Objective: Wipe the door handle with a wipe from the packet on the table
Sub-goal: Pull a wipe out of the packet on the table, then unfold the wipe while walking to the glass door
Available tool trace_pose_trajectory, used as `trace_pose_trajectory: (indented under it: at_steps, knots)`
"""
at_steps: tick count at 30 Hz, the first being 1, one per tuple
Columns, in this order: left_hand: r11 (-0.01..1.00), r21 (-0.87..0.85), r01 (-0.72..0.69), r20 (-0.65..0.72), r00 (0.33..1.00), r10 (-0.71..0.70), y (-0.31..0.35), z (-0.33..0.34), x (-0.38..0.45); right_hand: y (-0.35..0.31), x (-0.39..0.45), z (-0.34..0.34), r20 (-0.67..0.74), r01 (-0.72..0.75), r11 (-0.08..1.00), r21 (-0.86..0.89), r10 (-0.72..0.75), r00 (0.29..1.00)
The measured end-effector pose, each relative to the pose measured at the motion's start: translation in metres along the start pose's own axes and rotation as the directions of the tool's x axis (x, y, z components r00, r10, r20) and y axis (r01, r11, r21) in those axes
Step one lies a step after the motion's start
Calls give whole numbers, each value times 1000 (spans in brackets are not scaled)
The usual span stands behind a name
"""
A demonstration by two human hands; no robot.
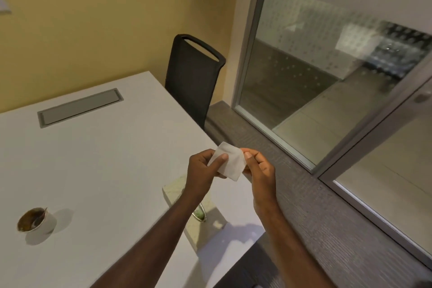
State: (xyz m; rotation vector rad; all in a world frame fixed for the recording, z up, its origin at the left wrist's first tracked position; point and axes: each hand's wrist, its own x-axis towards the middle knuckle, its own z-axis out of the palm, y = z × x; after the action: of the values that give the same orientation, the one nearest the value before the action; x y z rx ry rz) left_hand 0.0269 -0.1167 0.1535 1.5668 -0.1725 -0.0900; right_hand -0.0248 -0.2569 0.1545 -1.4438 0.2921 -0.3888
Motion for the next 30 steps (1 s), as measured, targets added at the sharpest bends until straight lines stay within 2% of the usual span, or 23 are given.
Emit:
trace_pose_trajectory:
  at_steps: [6, 12, 14, 17, 19, 20, 23, 26, 30]
  knots:
    - [1000, -10, 12, -4, 1000, -12, 13, 49, 1, -14, -15, -50, -113, 38, 988, -147, -55, 992]
    - [999, -29, 28, 234, 972, -21, 18, 114, -4, -28, -17, -106, -301, 37, 986, -160, -84, 950]
    - [999, -27, 46, 276, 961, -37, 20, 140, -6, -34, -17, -130, -366, 57, 984, -167, -115, 923]
    - [998, -17, 59, 169, 984, -56, 23, 179, -9, -42, -17, -165, -442, 93, 978, -187, -168, 881]
    - [1000, -2, 20, 87, 996, -20, 30, 211, -15, -47, -16, -197, -498, 104, 972, -209, -197, 845]
    - [1000, -3, -7, 90, 996, 7, 34, 229, -20, -51, -15, -214, -515, 114, 968, -225, -217, 829]
    - [997, -58, -48, 266, 962, 62, 53, 288, -36, -64, -11, -266, -535, 155, 944, -290, -294, 792]
    - [999, -38, 28, 445, 896, -9, 70, 340, -43, -75, -5, -305, -517, 172, 922, -348, -341, 785]
    - [998, 1, 64, 478, 876, -57, 86, 414, -46, -93, 9, -366, -507, 209, 916, -341, -367, 780]
